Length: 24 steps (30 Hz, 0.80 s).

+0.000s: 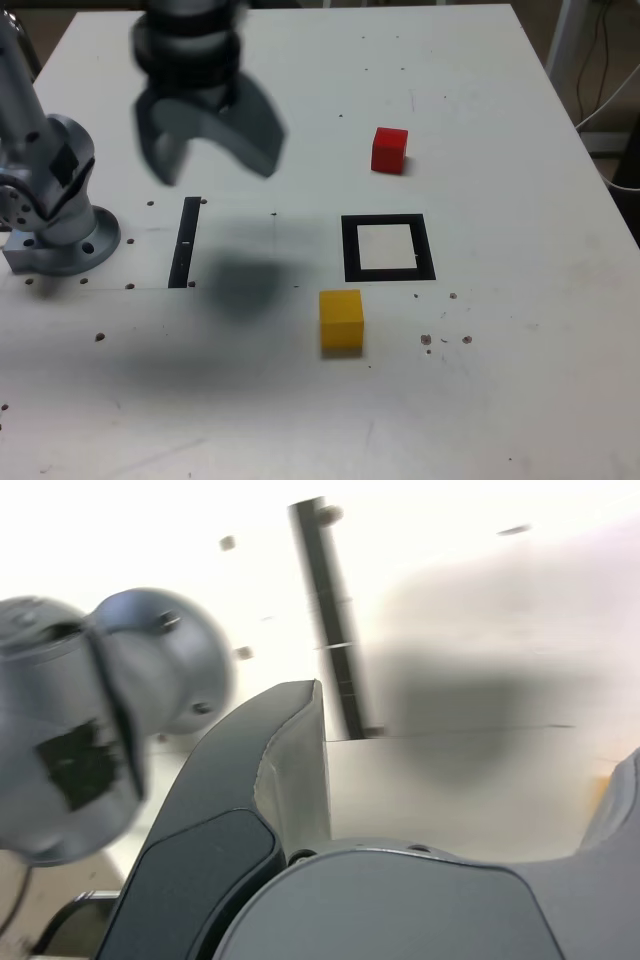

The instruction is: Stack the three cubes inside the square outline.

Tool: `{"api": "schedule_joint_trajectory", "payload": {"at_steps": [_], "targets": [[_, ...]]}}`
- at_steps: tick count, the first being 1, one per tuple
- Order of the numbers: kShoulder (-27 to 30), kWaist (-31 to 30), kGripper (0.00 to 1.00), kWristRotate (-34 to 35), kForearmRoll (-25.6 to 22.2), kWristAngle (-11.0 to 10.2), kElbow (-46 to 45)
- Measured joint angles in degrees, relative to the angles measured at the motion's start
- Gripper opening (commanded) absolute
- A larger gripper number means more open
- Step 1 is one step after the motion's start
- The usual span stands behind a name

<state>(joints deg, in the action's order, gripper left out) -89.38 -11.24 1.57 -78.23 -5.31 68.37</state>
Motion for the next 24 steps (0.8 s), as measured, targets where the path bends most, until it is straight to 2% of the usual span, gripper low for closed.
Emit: {"api": "schedule_joint_trajectory", "payload": {"at_steps": [3, 7, 12, 19, 24], "targets": [[-1.5, 1.36, 0.99, -2.12, -0.25, -0.12, 2.66], [-7.01, 5.7, 0.99, -7.96, -2.44, -0.51, 8.39], [-12.95, 11.52, 0.99, -14.99, -5.53, -3.13, 16.41], [-16.36, 19.84, 0.98, -23.71, -4.75, -4.63, 23.13], [-20.48, 22.13, 0.98, -25.53, -2.21, -4.64, 23.85]]}}
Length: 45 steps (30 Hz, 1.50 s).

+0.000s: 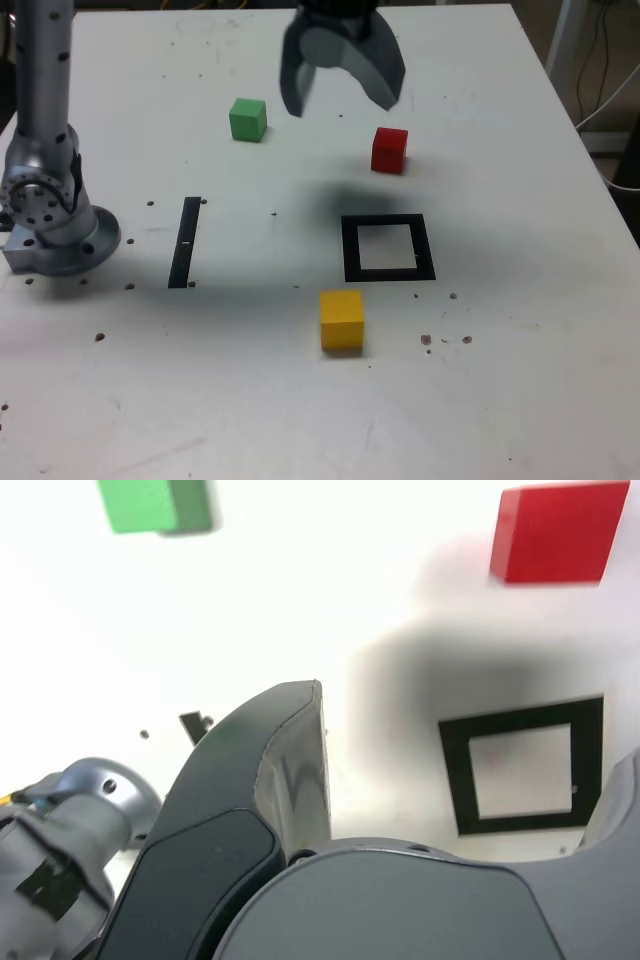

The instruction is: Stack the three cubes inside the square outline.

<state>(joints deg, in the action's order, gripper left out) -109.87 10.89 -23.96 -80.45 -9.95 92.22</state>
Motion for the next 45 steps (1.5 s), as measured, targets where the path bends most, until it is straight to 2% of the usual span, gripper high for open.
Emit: {"api": "schedule_joint_trajectory", "payload": {"at_steps": [6, 15, 24, 28, 35, 40, 45], "targets": [[-6.71, 0.48, 0.98, -0.81, 4.03, 0.01, 0.02], [-9.28, 3.83, 0.97, -2.76, 7.56, -0.33, 0.6], [-12.71, 4.04, 0.9, -3.43, 9.45, -0.82, 1.0], [-12.78, 4.04, 0.83, -3.57, 10.21, -1.26, 1.41], [-13.54, 4.04, 0.63, -3.63, 11.82, -1.3, 1.59], [-13.81, 4.04, 0.59, -3.62, 13.44, -1.3, 1.42], [-14.4, 4.04, 0.5, -3.6, 14.68, -1.15, 0.97]]}}
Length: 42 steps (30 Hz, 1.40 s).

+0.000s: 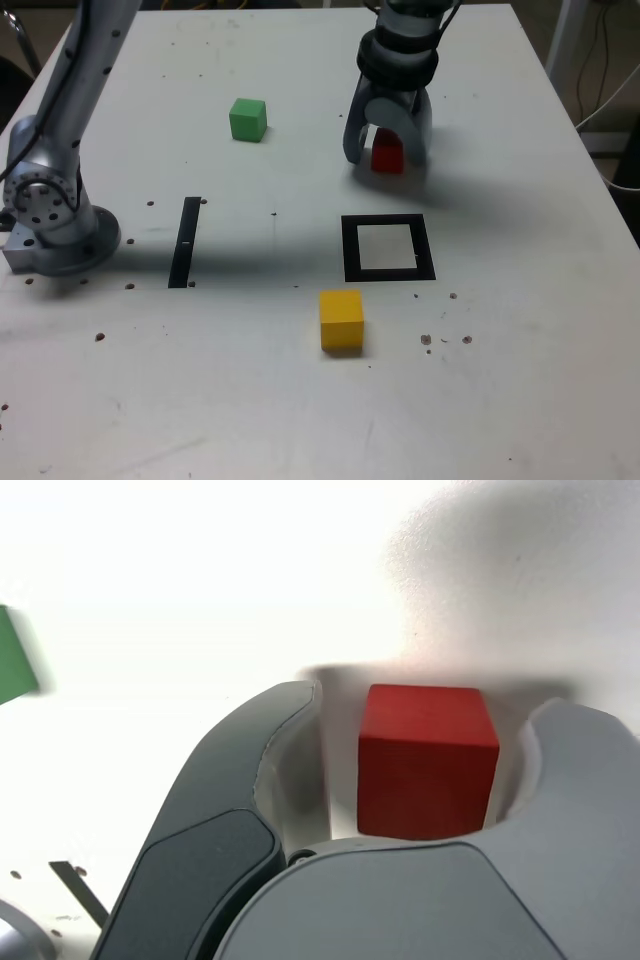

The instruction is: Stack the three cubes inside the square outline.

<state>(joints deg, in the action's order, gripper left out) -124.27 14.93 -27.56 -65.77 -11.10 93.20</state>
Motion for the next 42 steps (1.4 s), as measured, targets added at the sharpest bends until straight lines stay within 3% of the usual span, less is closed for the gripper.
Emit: {"api": "schedule_joint_trajectory", "payload": {"at_steps": [7, 12, 24, 35, 42], "targets": [[0.0, 0.0, 0.33, 0.83, 0.51, 0.45, -0.21], [0.07, 0.0, 0.26, 0.99, 0.52, 0.86, -0.21], [3.29, -2.74, 0.22, 2.36, -1.43, 1.1, -0.18], [8.81, -15.89, 0.22, 15.1, -3.44, 1.39, -4.92], [9.27, -18.85, 0.22, 20.45, -2.4, 3.74, -7.17]]}}
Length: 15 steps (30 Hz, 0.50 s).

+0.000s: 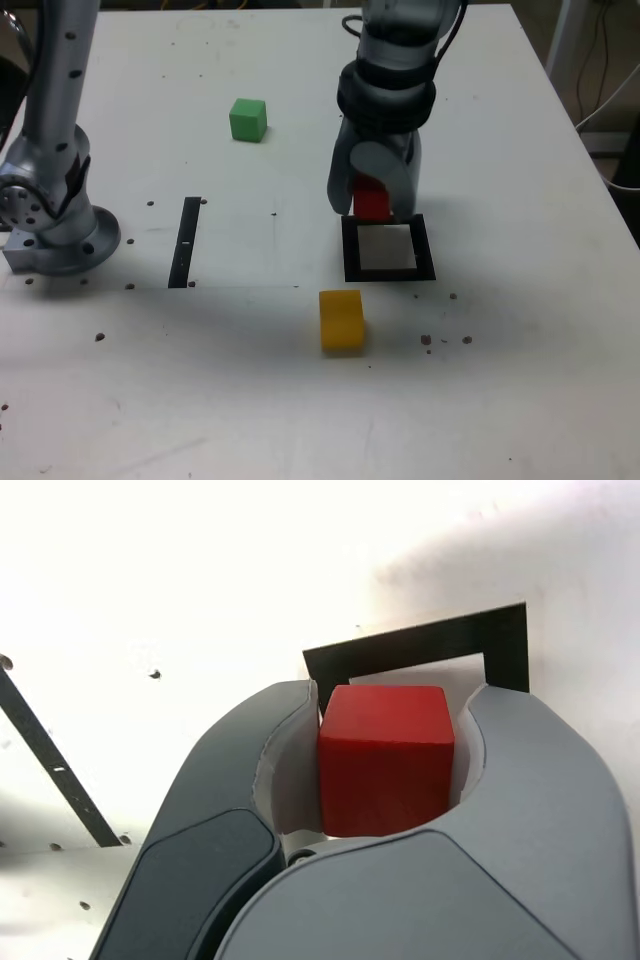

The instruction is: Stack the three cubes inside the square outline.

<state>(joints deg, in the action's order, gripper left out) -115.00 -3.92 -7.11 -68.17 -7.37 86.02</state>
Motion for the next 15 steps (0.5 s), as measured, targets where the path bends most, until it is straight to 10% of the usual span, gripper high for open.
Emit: {"api": "schedule_joint_trajectory", "payload": {"at_steps": [15], "targets": [[-2.1, -0.93, 0.22, 1.44, 4.01, 3.48, -2.16]]}}
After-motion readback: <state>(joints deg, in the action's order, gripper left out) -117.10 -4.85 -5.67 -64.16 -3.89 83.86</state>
